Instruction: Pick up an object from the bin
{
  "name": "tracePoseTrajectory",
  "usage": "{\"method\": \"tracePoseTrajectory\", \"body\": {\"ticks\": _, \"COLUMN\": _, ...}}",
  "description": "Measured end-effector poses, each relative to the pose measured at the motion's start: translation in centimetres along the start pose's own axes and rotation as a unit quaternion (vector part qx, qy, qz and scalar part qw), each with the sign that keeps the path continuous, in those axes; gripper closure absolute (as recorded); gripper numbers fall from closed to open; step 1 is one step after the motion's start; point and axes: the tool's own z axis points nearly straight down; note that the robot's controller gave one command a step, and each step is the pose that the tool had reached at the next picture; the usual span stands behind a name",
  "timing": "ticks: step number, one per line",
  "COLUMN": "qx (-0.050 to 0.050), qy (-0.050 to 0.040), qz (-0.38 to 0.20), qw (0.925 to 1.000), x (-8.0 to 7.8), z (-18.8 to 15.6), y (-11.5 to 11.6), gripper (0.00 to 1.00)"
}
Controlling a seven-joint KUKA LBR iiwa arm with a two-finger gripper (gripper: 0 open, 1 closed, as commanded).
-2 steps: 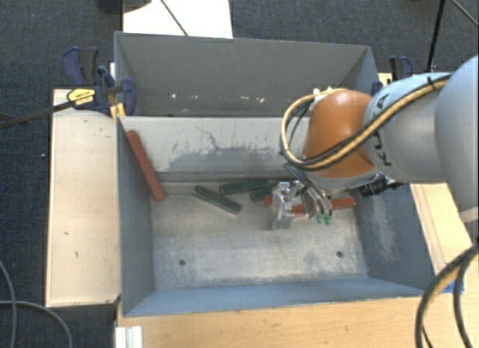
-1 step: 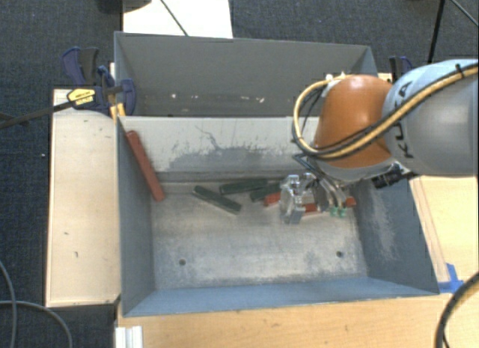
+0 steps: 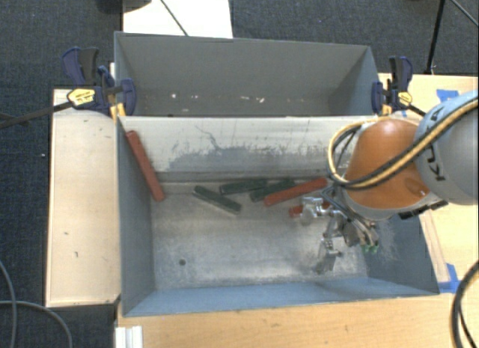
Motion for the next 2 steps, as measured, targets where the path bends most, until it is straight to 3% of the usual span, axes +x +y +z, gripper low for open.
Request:
{"method": "tracePoseTrajectory", "body": {"ticks": 1, "qx": 0.0, "qy": -0.004, "qz": -0.001, "qw": 1.0, "x": -0.3, "z": -0.3, "y": 0.2, "gripper": 0.0}}
{"method": "tracePoseTrajectory", "body": {"ticks": 2, "qx": -0.001, "qy": -0.0037, "qz": -0.01, "qw": 0.9999, "x": -3.5, "z": -4.5, "y": -5.7, "gripper": 0.0}}
